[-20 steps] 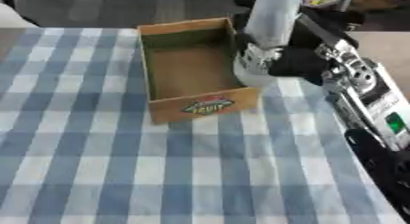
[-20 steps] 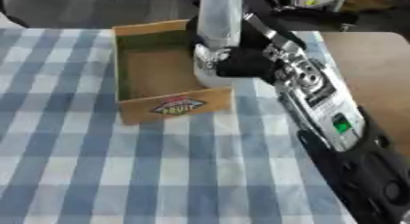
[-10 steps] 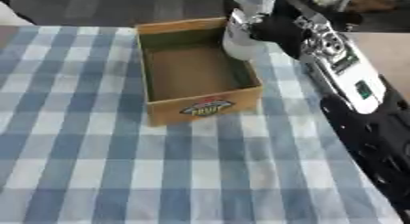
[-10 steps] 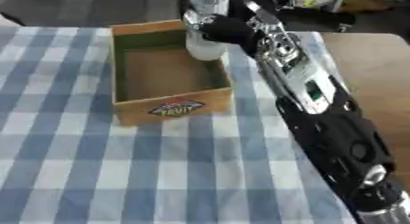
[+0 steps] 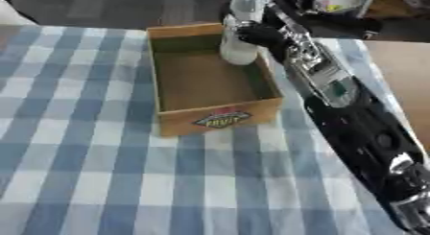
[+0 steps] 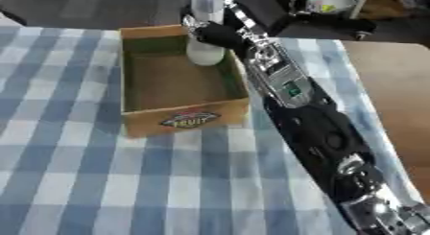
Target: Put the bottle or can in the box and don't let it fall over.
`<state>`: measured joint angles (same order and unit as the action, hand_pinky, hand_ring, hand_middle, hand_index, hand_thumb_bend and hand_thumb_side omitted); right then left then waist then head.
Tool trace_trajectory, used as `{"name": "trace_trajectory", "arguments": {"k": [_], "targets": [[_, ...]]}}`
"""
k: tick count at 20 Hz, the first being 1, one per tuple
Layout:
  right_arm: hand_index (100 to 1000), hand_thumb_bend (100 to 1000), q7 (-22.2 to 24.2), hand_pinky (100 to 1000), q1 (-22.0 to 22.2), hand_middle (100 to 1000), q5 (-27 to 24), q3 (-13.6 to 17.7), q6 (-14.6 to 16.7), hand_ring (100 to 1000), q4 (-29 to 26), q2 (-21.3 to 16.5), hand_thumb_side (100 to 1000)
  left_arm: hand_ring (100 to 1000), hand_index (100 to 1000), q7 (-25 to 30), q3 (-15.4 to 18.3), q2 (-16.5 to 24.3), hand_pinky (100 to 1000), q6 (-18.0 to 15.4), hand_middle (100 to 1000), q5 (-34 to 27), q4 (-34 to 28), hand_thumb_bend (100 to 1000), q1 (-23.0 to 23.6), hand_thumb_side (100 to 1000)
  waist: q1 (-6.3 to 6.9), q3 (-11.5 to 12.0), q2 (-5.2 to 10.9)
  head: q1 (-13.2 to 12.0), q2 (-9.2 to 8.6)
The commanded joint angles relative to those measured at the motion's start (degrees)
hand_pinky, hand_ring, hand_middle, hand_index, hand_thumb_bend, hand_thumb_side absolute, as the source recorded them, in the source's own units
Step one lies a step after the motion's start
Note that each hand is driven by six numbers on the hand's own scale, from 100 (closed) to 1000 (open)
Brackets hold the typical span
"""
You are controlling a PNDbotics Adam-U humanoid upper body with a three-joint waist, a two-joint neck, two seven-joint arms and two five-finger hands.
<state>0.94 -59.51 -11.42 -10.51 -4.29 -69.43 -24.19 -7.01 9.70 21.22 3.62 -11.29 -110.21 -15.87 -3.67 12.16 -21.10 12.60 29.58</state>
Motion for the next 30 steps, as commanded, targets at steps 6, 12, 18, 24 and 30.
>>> {"name": "trace_trajectory", "arguments": {"k": [6, 12, 18, 24, 30], "targets": [[997, 100, 3.35, 875, -1.40, 1000, 3.87, -0.94, 6.14, 1000, -0.91, -0.82, 640, 563, 874, 0.28, 0.11, 1.87, 1000, 0.00, 728, -0.24, -1.24, 579, -0.67, 438, 0.23, -0.02, 0.99, -0.06, -0.43], [1000, 100, 7.61, 888, -1.13, 1000, 9.46, 0.30, 7.42, 1000, 0.60, -0.67, 757, 563, 874, 0.30, 0.17, 1.75, 1000, 0.03, 728, -0.30, -1.20, 579, -0.55, 437, 0.31, -0.31, 1.15, -0.31, -0.20], [1000, 100, 9.63, 904, -1.00, 1000, 14.78, 0.71, 7.64, 1000, 1.16, -0.05, 756, 562, 875, 0.29, 0.26, 1.66, 1000, 0.06, 728, -0.37, -1.18, 578, -0.45, 437, 0.31, -0.24, 1.22, -0.28, -0.14], [1000, 100, 11.70, 911, -0.96, 1000, 18.53, 0.72, 7.54, 1000, 1.78, 0.23, 543, 562, 875, 0.43, 0.32, 1.58, 1000, 0.20, 728, -0.50, -1.15, 578, -0.37, 437, 0.17, -0.15, 1.30, -0.44, -0.10], [1000, 100, 13.84, 936, -0.66, 1000, 20.81, 0.54, 7.74, 1000, 1.25, 0.39, 792, 562, 876, 0.45, 0.45, 1.51, 1000, 0.33, 728, -0.60, -1.12, 579, -0.23, 436, 0.05, -0.39, 1.47, -0.57, 0.14]]}}
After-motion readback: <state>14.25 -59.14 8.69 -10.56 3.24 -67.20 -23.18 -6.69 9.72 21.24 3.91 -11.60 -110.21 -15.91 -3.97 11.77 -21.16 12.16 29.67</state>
